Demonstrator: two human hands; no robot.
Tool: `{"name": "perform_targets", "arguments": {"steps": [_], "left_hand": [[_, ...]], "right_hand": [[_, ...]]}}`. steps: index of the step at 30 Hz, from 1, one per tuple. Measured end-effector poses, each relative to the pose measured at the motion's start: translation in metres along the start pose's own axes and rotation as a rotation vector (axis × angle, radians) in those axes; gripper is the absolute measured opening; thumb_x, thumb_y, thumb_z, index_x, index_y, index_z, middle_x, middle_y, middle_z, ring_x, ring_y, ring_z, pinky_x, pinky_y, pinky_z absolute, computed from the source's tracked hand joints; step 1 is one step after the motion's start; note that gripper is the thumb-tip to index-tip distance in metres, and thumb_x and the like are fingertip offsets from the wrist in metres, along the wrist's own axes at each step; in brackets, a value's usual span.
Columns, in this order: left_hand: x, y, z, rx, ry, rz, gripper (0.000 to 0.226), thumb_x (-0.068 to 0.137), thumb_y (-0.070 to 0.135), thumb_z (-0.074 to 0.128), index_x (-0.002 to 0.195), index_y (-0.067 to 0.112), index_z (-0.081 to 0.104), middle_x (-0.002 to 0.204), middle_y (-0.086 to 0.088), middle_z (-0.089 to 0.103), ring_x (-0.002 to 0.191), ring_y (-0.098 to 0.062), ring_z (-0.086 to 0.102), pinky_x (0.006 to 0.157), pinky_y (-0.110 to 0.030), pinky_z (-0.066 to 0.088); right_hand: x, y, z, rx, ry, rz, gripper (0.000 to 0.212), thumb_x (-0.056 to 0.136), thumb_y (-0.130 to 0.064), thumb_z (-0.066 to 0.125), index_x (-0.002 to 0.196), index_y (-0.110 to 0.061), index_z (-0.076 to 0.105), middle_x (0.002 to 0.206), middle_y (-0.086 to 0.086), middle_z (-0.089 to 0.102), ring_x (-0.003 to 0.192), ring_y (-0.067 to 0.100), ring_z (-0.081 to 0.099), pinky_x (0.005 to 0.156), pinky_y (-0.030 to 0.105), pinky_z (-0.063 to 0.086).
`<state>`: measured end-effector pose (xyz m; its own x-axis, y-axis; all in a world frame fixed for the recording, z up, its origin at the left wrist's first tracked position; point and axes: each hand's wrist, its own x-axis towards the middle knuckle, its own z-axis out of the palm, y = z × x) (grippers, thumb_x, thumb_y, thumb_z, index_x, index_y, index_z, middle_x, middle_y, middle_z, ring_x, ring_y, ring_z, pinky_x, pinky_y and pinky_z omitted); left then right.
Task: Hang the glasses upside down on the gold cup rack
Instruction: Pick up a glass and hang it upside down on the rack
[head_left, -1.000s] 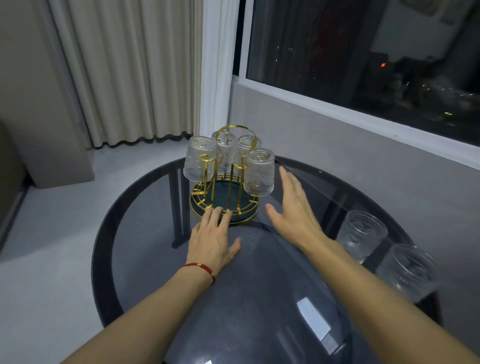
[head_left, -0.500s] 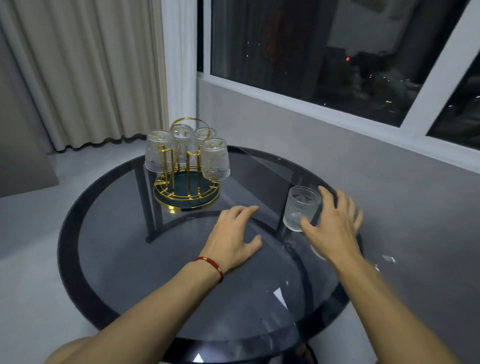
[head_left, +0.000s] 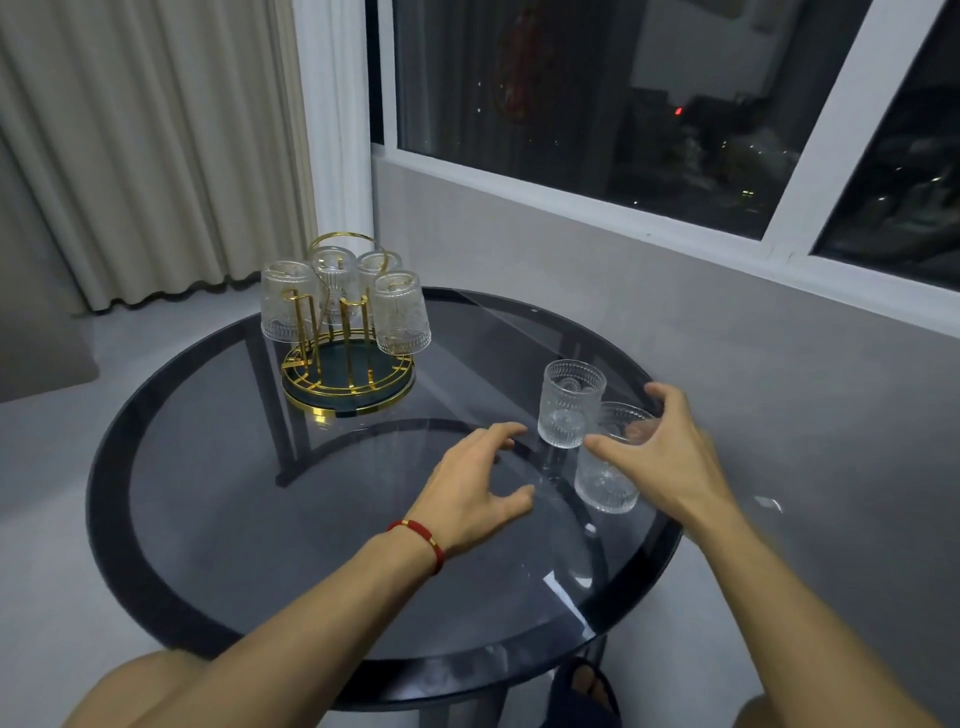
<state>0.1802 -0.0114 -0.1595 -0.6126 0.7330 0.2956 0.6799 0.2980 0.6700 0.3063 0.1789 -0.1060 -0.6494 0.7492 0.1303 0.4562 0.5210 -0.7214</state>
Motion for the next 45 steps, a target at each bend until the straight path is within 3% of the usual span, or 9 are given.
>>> {"name": "perform_targets", "arguments": {"steps": [6, 12, 15, 19, 23, 27, 33, 37, 45], "left_hand": [[0.004, 0.004, -0.014, -0.285, -0.110, -0.001, 0.087, 0.073, 0.051, 0.084, 0.146, 0.044, 0.038, 0.128, 0.024, 0.061, 0.116, 0.005, 0.058, 0.087, -0.013, 0.051], [0.009, -0.018, -0.058, -0.345, 0.076, -0.099, 0.081, 0.058, 0.039, 0.095, 0.127, 0.034, 0.051, 0.119, 0.014, 0.068, 0.110, 0.001, 0.065, 0.093, -0.026, 0.055], [0.010, -0.035, -0.080, -0.376, 0.194, -0.191, 0.087, 0.052, 0.042, 0.096, 0.124, 0.028, 0.049, 0.118, 0.010, 0.063, 0.107, -0.001, 0.063, 0.091, -0.022, 0.054], [0.011, -0.053, -0.090, -0.492, 0.330, -0.231, 0.077, 0.058, 0.023, 0.100, 0.119, 0.026, 0.054, 0.111, 0.009, 0.068, 0.097, 0.010, 0.064, 0.078, -0.008, 0.050], [0.015, -0.065, -0.098, -0.573, 0.338, -0.235, 0.079, 0.061, 0.012, 0.098, 0.126, 0.023, 0.055, 0.116, 0.006, 0.071, 0.104, 0.000, 0.069, 0.091, -0.025, 0.056], [0.014, -0.080, -0.115, -0.544, 0.273, -0.261, 0.094, 0.066, 0.032, 0.097, 0.144, 0.024, 0.046, 0.136, 0.010, 0.059, 0.111, 0.010, 0.060, 0.082, -0.006, 0.049], [-0.006, -0.142, -0.144, -0.167, 0.080, -0.335, 0.104, 0.084, 0.003, 0.078, 0.160, 0.030, 0.014, 0.163, 0.001, 0.016, 0.148, -0.027, 0.032, 0.111, -0.035, 0.045], [-0.014, -0.174, -0.128, 0.341, 0.014, -0.303, 0.084, 0.096, 0.037, 0.063, 0.161, 0.037, 0.011, 0.172, 0.005, 0.002, 0.158, -0.022, 0.008, 0.124, -0.063, 0.007], [-0.012, -0.187, -0.110, 0.500, 0.118, -0.297, 0.074, 0.099, 0.047, 0.047, 0.160, 0.040, 0.006, 0.172, 0.006, 0.007, 0.153, -0.019, 0.023, 0.123, -0.067, 0.010]], "right_hand": [[-0.013, -0.026, 0.016, 0.214, -0.222, -0.265, 0.088, 0.058, -0.065, 0.088, 0.133, -0.060, 0.042, 0.113, -0.015, 0.073, 0.107, 0.006, 0.072, 0.094, 0.038, 0.060], [0.003, -0.056, 0.061, 0.474, -0.484, -0.264, 0.087, 0.075, -0.068, 0.076, 0.149, -0.040, 0.043, 0.131, -0.008, 0.071, 0.114, -0.002, 0.070, 0.087, 0.015, 0.056], [0.008, -0.067, 0.095, 0.639, -0.609, -0.095, 0.053, 0.103, -0.059, 0.046, 0.139, -0.023, 0.059, 0.126, 0.008, 0.077, 0.106, 0.018, 0.078, 0.088, 0.035, 0.059], [0.008, -0.092, 0.138, 0.872, -0.770, 0.166, 0.054, 0.110, -0.052, 0.030, 0.134, -0.021, 0.068, 0.123, 0.012, 0.079, 0.109, 0.036, 0.076, 0.091, 0.049, 0.061], [0.006, -0.114, 0.162, 1.156, -0.798, 0.296, 0.053, 0.112, -0.042, 0.030, 0.140, -0.015, 0.065, 0.134, 0.016, 0.073, 0.118, 0.034, 0.073, 0.091, 0.051, 0.062], [0.008, -0.125, 0.168, 1.369, -0.760, 0.323, 0.047, 0.108, -0.036, 0.045, 0.135, -0.004, 0.068, 0.134, 0.022, 0.072, 0.119, 0.035, 0.073, 0.095, 0.047, 0.061], [0.016, -0.155, 0.141, 0.817, -0.308, -0.045, 0.041, 0.093, -0.032, 0.075, 0.132, -0.022, 0.064, 0.131, 0.005, 0.070, 0.122, 0.029, 0.068, 0.100, 0.049, 0.057], [0.017, -0.199, 0.126, 0.614, -0.185, -0.320, 0.050, 0.087, -0.044, 0.079, 0.133, -0.035, 0.061, 0.130, -0.001, 0.068, 0.119, 0.020, 0.067, 0.096, 0.040, 0.057], [0.036, -0.277, 0.179, 0.212, -0.052, -0.636, 0.071, 0.084, -0.041, 0.082, 0.145, -0.024, 0.049, 0.144, 0.000, 0.056, 0.136, 0.020, 0.048, 0.112, 0.037, 0.042]]}}
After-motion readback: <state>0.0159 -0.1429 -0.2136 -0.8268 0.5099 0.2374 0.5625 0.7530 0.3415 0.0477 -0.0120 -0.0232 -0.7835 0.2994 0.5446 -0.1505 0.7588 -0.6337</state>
